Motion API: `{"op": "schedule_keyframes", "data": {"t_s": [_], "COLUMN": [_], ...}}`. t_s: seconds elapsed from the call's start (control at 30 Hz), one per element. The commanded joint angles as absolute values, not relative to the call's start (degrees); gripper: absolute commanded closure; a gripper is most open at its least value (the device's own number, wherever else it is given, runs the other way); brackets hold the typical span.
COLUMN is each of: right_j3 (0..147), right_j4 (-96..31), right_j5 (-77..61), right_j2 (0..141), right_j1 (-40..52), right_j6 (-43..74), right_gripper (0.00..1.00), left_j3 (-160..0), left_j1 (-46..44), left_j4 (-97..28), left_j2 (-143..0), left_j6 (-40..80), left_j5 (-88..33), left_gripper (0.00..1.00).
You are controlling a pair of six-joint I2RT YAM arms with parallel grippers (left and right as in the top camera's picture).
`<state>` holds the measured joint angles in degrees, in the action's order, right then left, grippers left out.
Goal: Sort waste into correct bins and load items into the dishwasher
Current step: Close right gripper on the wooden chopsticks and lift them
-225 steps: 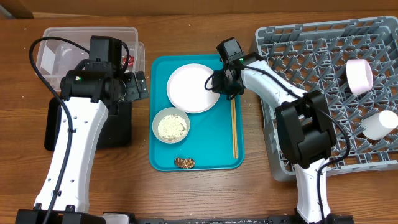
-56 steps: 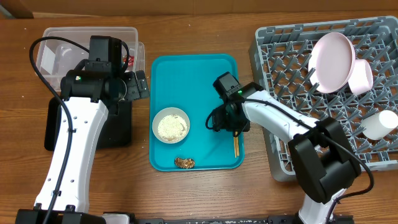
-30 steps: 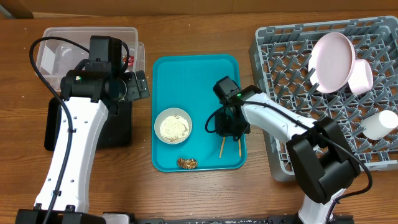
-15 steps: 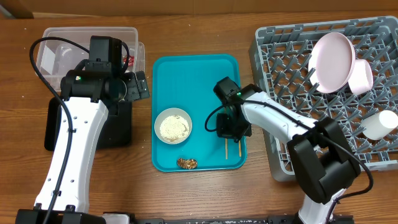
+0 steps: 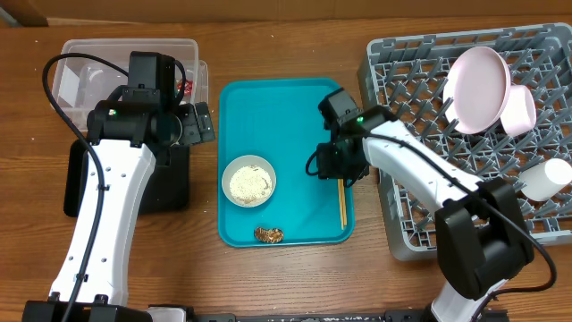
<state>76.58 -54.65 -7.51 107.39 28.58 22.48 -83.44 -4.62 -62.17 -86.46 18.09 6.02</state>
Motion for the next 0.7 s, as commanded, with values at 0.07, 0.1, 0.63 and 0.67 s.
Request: {"op": "schedule_keyframes", "data": {"t_s": [0.07, 0.1, 0.63, 0.67], "right_j3": [70.19, 69.49, 67.57, 67.57], "right_j4": [-49.67, -49.10, -50.81, -51.24], "right_j5": [-4.36, -3.11, -5.17, -4.82], "right_j2": [106.54, 106.54, 109.89, 109.97], "right_j1": [28.91, 28.91, 30.26, 30.26], "right_j6": [22.50, 22.52, 22.09, 22.06], "right_gripper": [0.54, 0.54, 0.64, 0.66], "left_j3": [-84.64, -84.64, -84.64, -84.64], "left_j1": [-4.47, -4.47, -4.47, -4.47], "left_j4": [-62.37, -62.37, -62.41, -62.46], "left_j2": [-85.86, -85.86, -85.86, -85.86], "left_j6": [18.87, 18.87, 18.87, 18.87], "left_j5": [5.69, 5.69, 5.69, 5.69], "left_gripper": [0.00, 0.00, 0.00, 0.00]}}
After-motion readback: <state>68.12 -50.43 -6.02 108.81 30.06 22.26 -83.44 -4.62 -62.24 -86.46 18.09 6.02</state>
